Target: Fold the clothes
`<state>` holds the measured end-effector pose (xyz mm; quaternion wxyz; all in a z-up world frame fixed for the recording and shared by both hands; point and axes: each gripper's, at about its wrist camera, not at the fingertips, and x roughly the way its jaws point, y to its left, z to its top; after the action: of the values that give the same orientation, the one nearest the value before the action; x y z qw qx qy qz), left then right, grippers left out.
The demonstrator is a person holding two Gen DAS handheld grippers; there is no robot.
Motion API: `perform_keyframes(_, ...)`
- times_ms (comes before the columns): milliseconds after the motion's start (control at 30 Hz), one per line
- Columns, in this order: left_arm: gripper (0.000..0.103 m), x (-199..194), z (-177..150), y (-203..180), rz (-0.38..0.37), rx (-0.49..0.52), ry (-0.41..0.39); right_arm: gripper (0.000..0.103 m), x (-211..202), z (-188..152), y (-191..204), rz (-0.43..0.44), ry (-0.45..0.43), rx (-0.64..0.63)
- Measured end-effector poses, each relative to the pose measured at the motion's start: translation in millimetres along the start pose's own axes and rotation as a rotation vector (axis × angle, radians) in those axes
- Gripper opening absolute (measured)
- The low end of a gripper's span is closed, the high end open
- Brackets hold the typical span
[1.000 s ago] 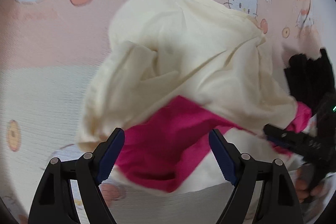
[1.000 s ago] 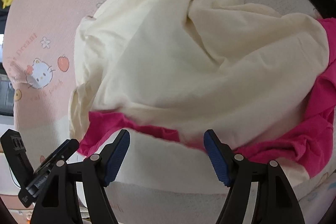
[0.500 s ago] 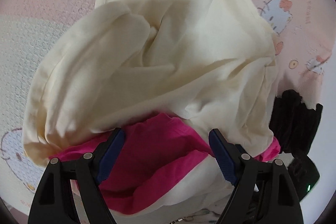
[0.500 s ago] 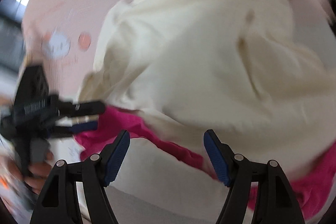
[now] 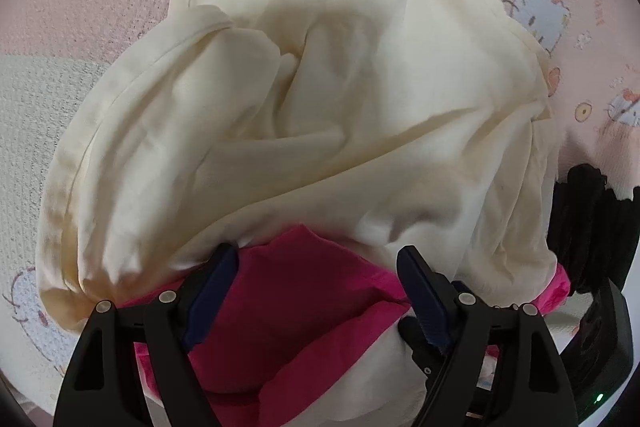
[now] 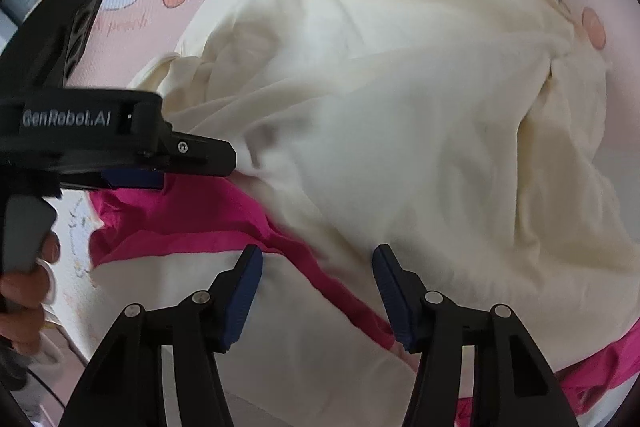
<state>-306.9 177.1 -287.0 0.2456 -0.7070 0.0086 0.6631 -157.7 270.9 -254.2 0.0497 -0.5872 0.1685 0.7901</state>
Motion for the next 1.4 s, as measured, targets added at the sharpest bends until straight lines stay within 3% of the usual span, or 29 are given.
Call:
perform_keyframes(67, 0.057, -1, -7, -4, 0.054, 0.042, -0.022, 0.057, 2, -2, -1, 0.036, 0.029, 0.015)
perform_keyframes(167, 0.048, -2, -18, -10, 0.109, 0.126, -0.061, 0.057, 7, -4, -6, 0.068, 0.064, 0.065)
perform_keyframes(300, 0.033, -5, -33, -8, 0.127, 0.197, -0.119, 0.058, 12, -3, -13, 0.101, 0.086, 0.140)
perform_keyframes(433, 0.018, -10, -46, 12, 0.062, 0.142, -0.091, 0.058, 11, -3, -15, 0.120, 0.087, 0.175)
perform_keyframes(500, 0.012, -10, -55, 27, 0.002, 0.083, -0.049, 0.049, 8, -6, -13, 0.130, 0.088, 0.188)
perform_keyframes(600, 0.009, -12, -70, 45, -0.071, 0.047, -0.040, 0.028, 2, -10, -11, 0.147, 0.089, 0.207)
perform_keyframes(700, 0.009, -13, -86, 62, -0.139, -0.001, -0.017, 0.015, -4, -14, -8, 0.163, 0.090, 0.225)
perform_keyframes(867, 0.009, -17, -119, 77, -0.188, 0.007, -0.027, 0.014, -7, -47, 2, 0.267, 0.113, 0.259)
perform_keyframes(1033, 0.010, -23, -137, 76, -0.175, 0.043, -0.056, 0.014, -12, -60, 14, 0.272, 0.079, 0.273)
perform_keyframes(1167, 0.010, -39, -142, 74, -0.225, 0.006, -0.092, 0.014, -9, -63, 10, 0.234, 0.079, 0.277)
perform_keyframes(1233, 0.015, -48, -142, 72, -0.248, -0.020, -0.108, 0.014, -7, -64, 6, 0.212, 0.081, 0.277)
perform_keyframes(1300, 0.039, -53, -137, 70, -0.290, -0.060, -0.103, 0.015, -11, -71, 1, 0.206, 0.073, 0.279)
perform_keyframes(1333, 0.074, -52, -129, 67, -0.309, -0.082, -0.092, 0.015, -10, -74, 1, 0.211, 0.068, 0.282)
perform_keyframes(1367, 0.093, -51, -123, 65, -0.329, -0.104, -0.080, 0.015, -9, -76, 0, 0.216, 0.066, 0.290)
perform_keyframes(1400, 0.093, -50, -121, 63, -0.349, -0.119, -0.072, 0.015, -9, -78, -2, 0.223, 0.063, 0.302)
